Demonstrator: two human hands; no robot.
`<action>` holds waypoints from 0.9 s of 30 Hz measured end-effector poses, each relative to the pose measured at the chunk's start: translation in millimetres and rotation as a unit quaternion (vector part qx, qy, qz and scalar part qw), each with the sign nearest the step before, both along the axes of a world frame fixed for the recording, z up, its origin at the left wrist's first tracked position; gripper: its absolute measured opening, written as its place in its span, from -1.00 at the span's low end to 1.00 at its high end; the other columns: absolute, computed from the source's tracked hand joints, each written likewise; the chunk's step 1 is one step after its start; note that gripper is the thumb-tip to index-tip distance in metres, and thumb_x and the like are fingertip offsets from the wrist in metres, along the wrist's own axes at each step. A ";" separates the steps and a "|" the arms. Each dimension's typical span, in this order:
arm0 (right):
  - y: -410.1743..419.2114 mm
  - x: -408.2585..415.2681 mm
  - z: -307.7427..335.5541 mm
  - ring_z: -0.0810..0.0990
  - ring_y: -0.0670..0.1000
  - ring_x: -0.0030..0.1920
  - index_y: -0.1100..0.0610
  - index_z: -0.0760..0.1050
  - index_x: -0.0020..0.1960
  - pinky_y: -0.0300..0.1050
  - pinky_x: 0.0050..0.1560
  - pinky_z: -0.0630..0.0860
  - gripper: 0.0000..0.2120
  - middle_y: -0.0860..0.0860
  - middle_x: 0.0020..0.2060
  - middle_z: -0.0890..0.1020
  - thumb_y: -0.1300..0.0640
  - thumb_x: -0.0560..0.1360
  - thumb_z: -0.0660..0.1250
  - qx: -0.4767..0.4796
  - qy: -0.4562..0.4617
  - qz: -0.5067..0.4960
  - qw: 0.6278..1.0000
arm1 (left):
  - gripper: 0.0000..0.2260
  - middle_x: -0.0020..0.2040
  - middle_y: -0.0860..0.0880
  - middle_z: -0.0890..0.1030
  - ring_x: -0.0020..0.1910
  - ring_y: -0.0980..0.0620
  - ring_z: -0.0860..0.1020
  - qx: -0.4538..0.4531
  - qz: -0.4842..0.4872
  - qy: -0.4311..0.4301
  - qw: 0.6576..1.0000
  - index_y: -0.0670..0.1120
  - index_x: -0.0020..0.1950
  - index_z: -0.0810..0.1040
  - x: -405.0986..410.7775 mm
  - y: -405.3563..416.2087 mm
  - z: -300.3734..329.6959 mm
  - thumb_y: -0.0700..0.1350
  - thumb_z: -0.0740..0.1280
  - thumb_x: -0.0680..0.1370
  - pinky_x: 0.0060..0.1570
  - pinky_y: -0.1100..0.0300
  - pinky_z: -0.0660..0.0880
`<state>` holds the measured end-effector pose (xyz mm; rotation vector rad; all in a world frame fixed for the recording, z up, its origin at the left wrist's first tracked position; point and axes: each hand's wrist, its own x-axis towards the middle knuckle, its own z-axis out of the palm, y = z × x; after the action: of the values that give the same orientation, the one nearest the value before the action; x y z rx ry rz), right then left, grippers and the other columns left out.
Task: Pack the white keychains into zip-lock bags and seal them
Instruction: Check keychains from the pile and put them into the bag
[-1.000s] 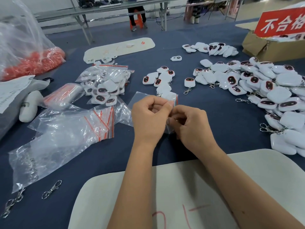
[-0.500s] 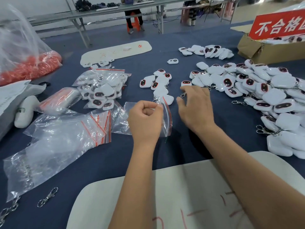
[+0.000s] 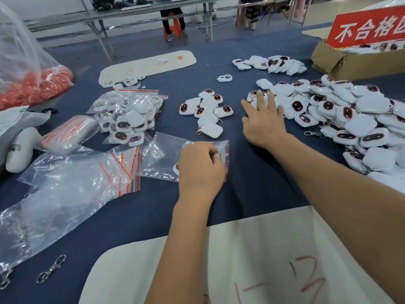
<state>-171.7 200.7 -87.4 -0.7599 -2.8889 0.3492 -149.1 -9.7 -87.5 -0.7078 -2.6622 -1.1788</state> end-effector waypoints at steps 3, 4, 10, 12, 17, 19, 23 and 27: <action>-0.9 7.6 -1.4 -0.10 0.23 0.68 -0.05 0.16 0.67 0.32 0.62 -0.01 -0.47 0.08 0.69 0.04 -0.02 0.72 0.12 -0.002 0.005 0.002 1.000 | -0.78 -0.39 -0.07 0.36 -0.36 -0.04 0.27 -0.047 0.099 -0.001 0.994 -0.14 -0.37 0.30 6.4 4.5 3.7 -0.26 0.23 0.46 -0.42 0.07 0.15; -6.7 12.7 -2.1 0.01 0.24 0.65 -0.03 0.23 0.64 0.31 0.58 0.09 -0.49 0.07 0.66 0.14 0.00 0.71 0.15 0.015 0.028 0.000 0.999 | -0.76 -0.39 -0.06 0.33 -0.34 -0.04 0.28 -0.053 0.119 -0.006 0.992 -0.12 -0.37 0.27 7.5 4.7 4.4 -0.25 0.23 0.47 -0.41 0.08 0.10; -45.9 51.4 -6.6 0.46 0.24 0.24 0.11 0.53 0.43 0.06 0.28 0.37 -0.62 0.11 0.26 0.58 0.26 0.62 0.29 0.005 0.170 0.025 0.985 | -0.87 -0.27 -0.11 0.46 -0.03 -0.26 0.56 -0.038 0.168 -0.001 0.985 -0.17 -0.28 0.42 10.0 -0.5 2.8 -0.23 0.24 0.48 -0.28 0.08 0.26; -55.7 63.5 -5.9 0.53 0.17 -0.01 0.17 0.64 0.14 0.01 0.11 0.42 -0.79 0.10 -0.04 0.64 0.30 0.63 0.26 -0.035 0.246 0.027 0.968 | -0.89 -0.15 -0.09 0.62 -0.01 -0.17 0.59 0.017 0.158 0.026 0.987 -0.17 -0.15 0.62 10.2 -3.9 3.9 -0.21 0.30 0.52 -0.18 0.06 0.41; -80.6 81.6 -4.1 0.67 -0.23 -0.13 -0.01 0.70 -0.03 -0.35 -0.06 0.54 -0.79 -0.16 -0.16 0.74 0.25 0.61 0.37 -0.374 0.367 -0.024 0.851 | -0.90 -0.16 0.02 0.71 -0.16 -0.01 0.68 0.242 0.065 -0.049 0.967 -0.11 -0.03 0.71 10.3 -3.0 9.4 -0.21 0.39 0.57 -0.03 0.01 0.63; -86.2 85.1 -7.3 0.72 -0.10 -0.02 -0.01 0.71 0.03 -0.20 0.06 0.61 -0.79 -0.10 -0.08 0.77 0.28 0.61 0.40 -0.482 0.365 0.006 0.796 | -0.92 -0.17 -0.03 0.72 -0.18 -0.10 0.71 0.265 0.020 -0.115 0.957 -0.13 -0.01 0.71 9.1 -1.8 6.3 -0.20 0.41 0.58 -0.07 -0.09 0.67; -84.3 89.5 -8.3 0.70 0.04 -0.03 0.03 0.69 0.13 -0.03 0.07 0.60 -0.77 0.02 -0.08 0.74 0.32 0.59 0.44 -0.584 0.370 0.042 0.721 | -0.93 -0.22 -0.03 0.73 -0.28 -0.05 0.71 0.284 -0.013 -0.133 0.949 -0.16 0.00 0.73 9.0 -2.4 5.1 -0.22 0.45 0.58 -0.10 -0.12 0.68; -90.3 90.7 -6.7 0.71 0.05 -0.02 0.04 0.70 0.19 -0.04 0.10 0.66 -0.72 0.17 -0.01 0.74 0.34 0.59 0.42 -0.569 0.327 0.098 0.748 | -0.92 -0.15 -0.01 0.75 -0.15 -0.06 0.72 0.330 0.012 -0.149 0.932 -0.14 0.01 0.74 4.3 -7.5 5.1 -0.25 0.46 0.57 -0.01 -0.09 0.69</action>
<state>-81.0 110.5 -94.0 -0.2648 -1.8195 2.0064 -144.8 -17.2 -82.3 -0.3939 -2.2046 -2.1509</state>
